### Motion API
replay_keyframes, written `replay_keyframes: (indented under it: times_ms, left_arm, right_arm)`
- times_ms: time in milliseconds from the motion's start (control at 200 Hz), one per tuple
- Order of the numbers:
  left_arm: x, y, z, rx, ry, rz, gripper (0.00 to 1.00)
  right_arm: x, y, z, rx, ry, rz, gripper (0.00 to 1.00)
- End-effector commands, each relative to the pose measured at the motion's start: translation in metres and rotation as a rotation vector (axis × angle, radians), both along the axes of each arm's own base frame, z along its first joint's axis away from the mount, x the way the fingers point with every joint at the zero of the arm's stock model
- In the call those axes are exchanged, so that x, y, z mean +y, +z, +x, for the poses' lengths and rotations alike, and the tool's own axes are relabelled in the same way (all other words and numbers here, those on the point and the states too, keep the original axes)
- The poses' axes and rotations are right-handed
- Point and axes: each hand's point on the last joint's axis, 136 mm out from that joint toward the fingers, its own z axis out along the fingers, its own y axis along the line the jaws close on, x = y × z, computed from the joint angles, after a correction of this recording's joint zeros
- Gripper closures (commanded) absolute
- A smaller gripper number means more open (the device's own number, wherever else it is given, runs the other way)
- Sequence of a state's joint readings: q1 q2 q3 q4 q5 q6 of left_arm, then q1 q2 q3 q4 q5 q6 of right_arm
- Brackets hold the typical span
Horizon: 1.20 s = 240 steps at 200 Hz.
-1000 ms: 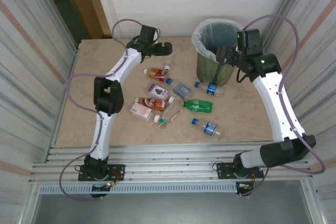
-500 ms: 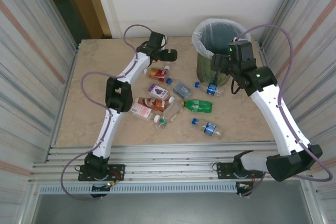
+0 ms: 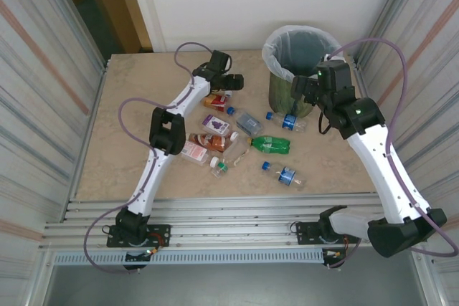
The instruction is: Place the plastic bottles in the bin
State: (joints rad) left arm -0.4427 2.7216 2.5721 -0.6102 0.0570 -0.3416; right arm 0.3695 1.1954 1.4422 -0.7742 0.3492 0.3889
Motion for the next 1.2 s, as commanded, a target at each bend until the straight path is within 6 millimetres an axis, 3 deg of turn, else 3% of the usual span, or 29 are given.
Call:
replay_keyframes:
  times_ms: [0, 311, 666, 826, 1197]
  left_arm:
    - [0.003, -0.006, 0.002, 0.014, 0.042, 0.001, 0.17]
    - [0.008, -0.014, 0.007, 0.010, 0.056, 0.013, 0.40]
    - [0.011, 0.003, 0.008, -0.024, 0.040, 0.032, 0.62]
    - [0.010, 0.036, 0.009, -0.089, 0.033, 0.010, 0.69]
    - [0.003, 0.145, 0.001, -0.284, -0.024, -0.051, 0.74]
  right_arm:
    - [-0.005, 0.004, -0.004, -0.026, -0.035, 0.014, 0.02]
    - [-0.006, 0.002, -0.008, -0.019, -0.038, 0.012, 0.02]
    - [-0.001, 0.003, -0.006, -0.027, -0.022, 0.026, 0.02]
    - [-0.002, 0.004, -0.007, -0.031, -0.025, 0.018, 0.02]
    - [-0.004, 0.003, -0.009, -0.049, -0.031, 0.012, 0.02]
